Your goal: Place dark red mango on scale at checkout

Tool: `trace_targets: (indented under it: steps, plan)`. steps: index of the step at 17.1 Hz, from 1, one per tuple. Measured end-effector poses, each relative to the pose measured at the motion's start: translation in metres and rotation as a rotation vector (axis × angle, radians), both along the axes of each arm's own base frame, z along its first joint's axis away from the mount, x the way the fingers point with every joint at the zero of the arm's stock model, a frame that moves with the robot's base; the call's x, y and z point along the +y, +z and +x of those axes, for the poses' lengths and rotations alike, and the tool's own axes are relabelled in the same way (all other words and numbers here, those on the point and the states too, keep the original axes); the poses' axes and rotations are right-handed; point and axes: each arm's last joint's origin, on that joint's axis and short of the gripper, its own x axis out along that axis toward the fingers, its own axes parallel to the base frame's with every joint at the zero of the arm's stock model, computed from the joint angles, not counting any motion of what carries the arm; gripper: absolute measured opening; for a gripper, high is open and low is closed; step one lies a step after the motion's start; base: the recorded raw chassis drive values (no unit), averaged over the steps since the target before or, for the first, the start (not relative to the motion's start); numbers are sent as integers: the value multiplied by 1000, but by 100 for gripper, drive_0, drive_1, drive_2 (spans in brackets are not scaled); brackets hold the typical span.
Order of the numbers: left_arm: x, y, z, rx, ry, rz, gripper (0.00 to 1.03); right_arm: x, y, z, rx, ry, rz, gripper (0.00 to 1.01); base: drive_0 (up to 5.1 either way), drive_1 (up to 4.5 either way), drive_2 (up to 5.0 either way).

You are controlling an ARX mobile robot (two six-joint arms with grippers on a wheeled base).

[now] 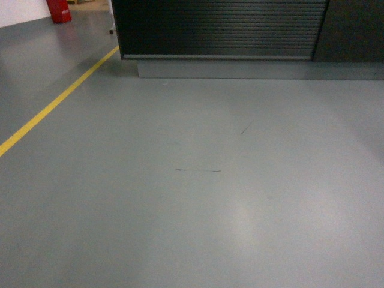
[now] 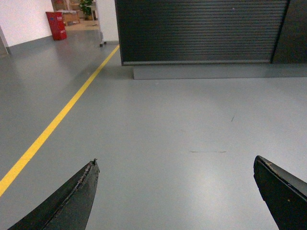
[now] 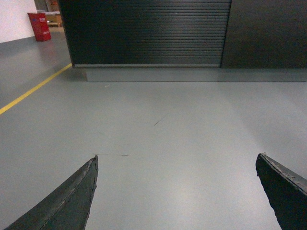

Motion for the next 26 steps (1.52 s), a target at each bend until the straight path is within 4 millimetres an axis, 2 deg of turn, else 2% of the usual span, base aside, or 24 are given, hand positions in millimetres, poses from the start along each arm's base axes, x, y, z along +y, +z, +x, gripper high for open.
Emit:
trace_targets:
  steps: [20,26]
  plan:
    - [0,0,0,0,0,0,98,0,0,0,-2,0,0,98,0,0,0]
    - [0,0,0,-2,0,0,98,0,0,0,-2,0,0,98,-3,429,-435]
